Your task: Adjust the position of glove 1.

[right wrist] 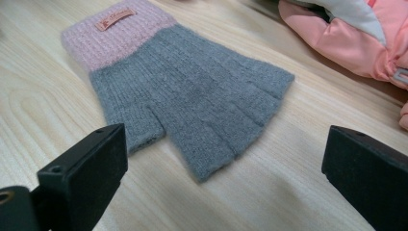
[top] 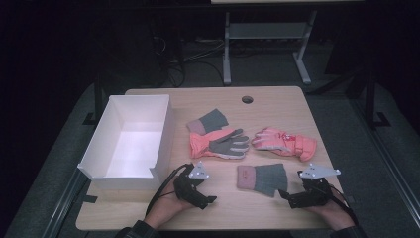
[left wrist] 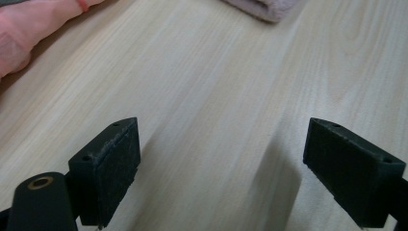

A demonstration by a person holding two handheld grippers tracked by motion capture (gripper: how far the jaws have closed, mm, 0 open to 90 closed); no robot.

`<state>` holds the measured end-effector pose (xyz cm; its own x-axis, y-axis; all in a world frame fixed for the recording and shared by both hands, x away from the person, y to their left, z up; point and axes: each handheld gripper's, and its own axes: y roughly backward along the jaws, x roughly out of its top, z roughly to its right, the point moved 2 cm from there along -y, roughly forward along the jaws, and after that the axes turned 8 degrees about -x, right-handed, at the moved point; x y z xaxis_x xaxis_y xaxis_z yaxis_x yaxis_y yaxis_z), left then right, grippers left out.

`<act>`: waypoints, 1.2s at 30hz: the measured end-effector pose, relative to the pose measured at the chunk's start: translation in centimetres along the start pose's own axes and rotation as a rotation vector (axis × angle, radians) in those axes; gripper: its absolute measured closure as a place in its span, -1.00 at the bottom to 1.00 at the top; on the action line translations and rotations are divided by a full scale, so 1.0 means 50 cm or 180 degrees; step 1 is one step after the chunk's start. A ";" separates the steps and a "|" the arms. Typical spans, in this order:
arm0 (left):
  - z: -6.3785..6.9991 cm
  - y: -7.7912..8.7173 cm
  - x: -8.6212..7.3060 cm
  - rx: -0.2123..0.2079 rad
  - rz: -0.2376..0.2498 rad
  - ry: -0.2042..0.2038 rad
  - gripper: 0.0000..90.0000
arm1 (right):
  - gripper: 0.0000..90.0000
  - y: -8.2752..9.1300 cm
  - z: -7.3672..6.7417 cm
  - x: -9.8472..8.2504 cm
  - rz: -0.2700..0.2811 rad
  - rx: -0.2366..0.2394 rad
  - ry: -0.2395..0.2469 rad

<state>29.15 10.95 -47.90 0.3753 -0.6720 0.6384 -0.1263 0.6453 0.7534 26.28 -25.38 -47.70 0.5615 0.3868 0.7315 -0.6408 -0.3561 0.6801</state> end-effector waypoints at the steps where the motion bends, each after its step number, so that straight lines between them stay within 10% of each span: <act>1: -0.001 0.001 -0.001 -0.0015 0.0008 0.0041 -0.73 | -0.96 0.000 0.001 0.000 0.0004 0.0002 -0.0005; 11: 0.001 0.015 0.004 0.0007 0.0026 0.0108 -0.73 | -0.89 0.009 0.008 0.005 -0.0055 0.0152 -0.0159; 26: -0.002 0.016 0.001 -0.0002 0.0031 0.0012 -0.73 | 1.00 -0.001 0.005 0.060 -0.0050 0.0271 -0.0380; 36: -0.001 0.014 0.006 -0.0002 0.0141 0.0178 -0.74 | 1.00 -0.030 -0.021 0.098 -0.0038 0.0399 -0.0233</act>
<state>29.20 11.22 -47.21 0.4200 -0.6214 0.6614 -0.1433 0.6742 0.7245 29.43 -22.03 -45.21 0.6085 0.3301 0.7217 -0.5659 -0.4570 0.6862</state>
